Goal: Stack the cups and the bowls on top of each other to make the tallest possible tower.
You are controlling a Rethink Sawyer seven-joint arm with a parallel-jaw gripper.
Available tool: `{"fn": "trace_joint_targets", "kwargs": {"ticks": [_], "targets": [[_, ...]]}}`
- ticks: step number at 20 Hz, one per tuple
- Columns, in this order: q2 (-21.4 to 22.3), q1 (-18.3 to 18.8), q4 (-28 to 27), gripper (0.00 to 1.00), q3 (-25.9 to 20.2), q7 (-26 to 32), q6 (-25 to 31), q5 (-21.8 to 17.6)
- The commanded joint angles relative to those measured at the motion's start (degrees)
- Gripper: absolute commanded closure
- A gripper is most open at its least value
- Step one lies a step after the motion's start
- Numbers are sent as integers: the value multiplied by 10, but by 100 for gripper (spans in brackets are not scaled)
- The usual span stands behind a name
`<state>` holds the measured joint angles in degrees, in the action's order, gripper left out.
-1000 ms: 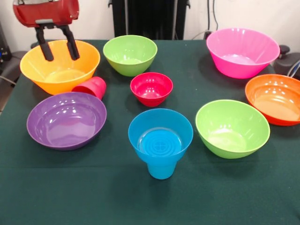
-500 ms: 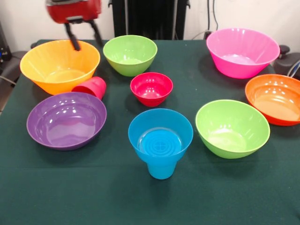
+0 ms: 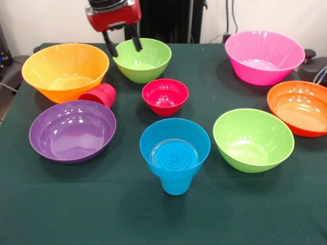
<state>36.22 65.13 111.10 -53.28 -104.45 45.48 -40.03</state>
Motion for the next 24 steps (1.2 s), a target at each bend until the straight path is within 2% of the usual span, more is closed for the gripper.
{"fn": "trace_joint_targets", "kwargs": {"ticks": [1,7,13,15,24], "targets": [[-33,-36,31,0,-41,203,21,-45],[-43,-43,52,0,-56,237,31,-61],[-81,-47,51,0,-40,268,23,-94],[-93,-50,44,0,-33,281,28,-99],[-204,-59,-43,0,12,381,40,-148]]}}
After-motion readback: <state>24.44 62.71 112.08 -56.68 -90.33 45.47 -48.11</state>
